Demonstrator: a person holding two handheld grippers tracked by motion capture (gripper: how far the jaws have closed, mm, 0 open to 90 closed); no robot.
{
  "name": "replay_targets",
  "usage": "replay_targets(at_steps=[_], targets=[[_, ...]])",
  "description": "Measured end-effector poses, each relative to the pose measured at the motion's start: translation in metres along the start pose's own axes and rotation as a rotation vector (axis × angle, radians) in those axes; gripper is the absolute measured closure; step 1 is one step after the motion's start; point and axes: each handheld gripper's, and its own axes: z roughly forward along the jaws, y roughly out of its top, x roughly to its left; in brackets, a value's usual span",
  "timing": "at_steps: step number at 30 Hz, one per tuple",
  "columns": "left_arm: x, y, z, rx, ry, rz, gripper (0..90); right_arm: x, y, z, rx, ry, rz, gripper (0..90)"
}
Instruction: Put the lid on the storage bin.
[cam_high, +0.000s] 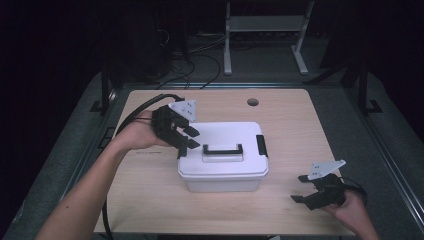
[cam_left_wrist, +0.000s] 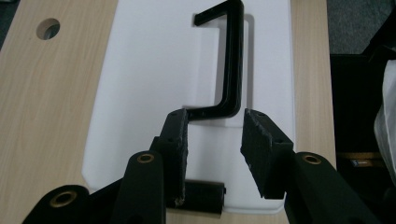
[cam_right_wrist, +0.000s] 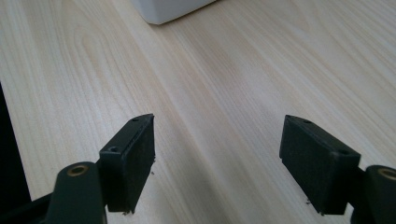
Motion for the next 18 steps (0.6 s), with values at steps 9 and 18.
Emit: replay_targets(at_steps=[9, 18], targets=[[0.001, -0.033, -0.011, -0.023, 0.025, -0.060, 57.1, 0.001, -0.001, 0.000, 0.002, -0.003, 0.005, 26.2], [-0.001, -0.062, -0.013, -0.002, 0.036, -0.102, 56.1, 0.000, 0.000, 0.002, 0.010, 0.002, 0.007, 26.3]])
